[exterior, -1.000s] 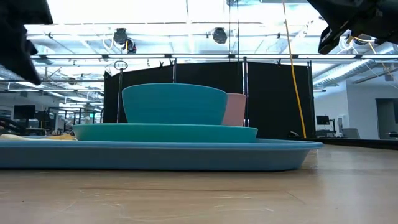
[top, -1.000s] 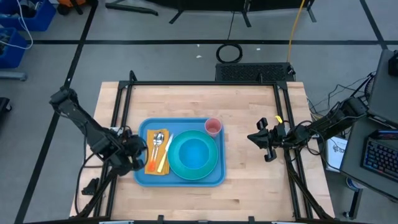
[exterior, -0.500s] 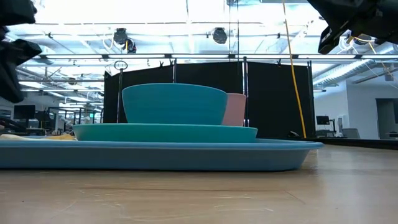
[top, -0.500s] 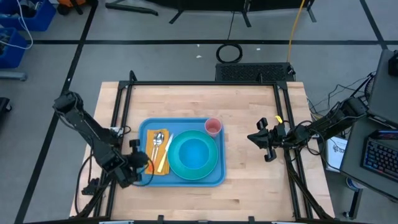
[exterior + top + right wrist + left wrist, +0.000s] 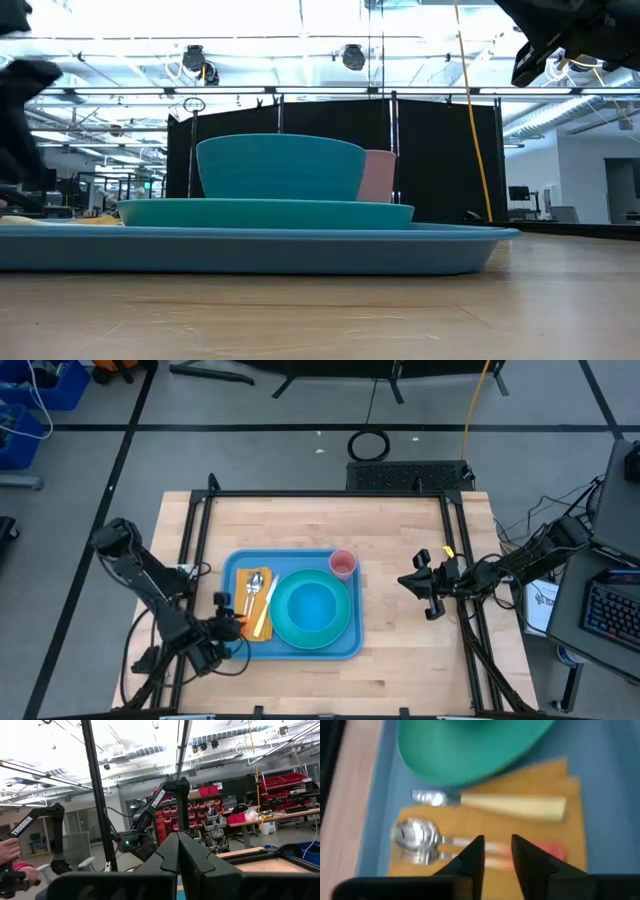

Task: Set up tray
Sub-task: Put the yellow knife on the blue serving tray to the left of the orange spoon

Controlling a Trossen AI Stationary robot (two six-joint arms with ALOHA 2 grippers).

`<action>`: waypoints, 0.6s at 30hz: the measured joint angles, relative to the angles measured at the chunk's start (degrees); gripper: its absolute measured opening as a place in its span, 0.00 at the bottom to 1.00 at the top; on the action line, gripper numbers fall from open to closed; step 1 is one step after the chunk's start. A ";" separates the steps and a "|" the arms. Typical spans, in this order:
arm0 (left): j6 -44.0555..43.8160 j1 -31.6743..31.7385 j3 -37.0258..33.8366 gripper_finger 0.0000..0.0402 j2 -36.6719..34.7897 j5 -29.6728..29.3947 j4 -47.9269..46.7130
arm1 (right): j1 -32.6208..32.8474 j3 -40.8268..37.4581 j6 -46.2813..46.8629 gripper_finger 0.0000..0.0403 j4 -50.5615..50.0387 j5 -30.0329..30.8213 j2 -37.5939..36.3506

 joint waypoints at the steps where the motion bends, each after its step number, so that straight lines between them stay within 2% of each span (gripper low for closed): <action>1: 0.35 -0.31 0.66 0.27 -0.02 -0.73 0.23 | 0.00 0.00 0.00 0.00 -0.05 0.00 0.00; 9: 7.88 -1.01 3.54 0.44 3.51 0.84 3.44 | 0.00 0.00 0.00 0.00 -0.02 -0.01 -0.01; 13: 10.76 -1.13 4.21 0.46 7.05 3.56 3.87 | -0.02 0.00 0.00 0.00 -0.02 -0.01 0.00; 18: 11.62 -1.05 4.23 0.46 9.55 3.48 4.32 | 0.00 0.00 0.00 0.00 -0.02 -0.01 0.00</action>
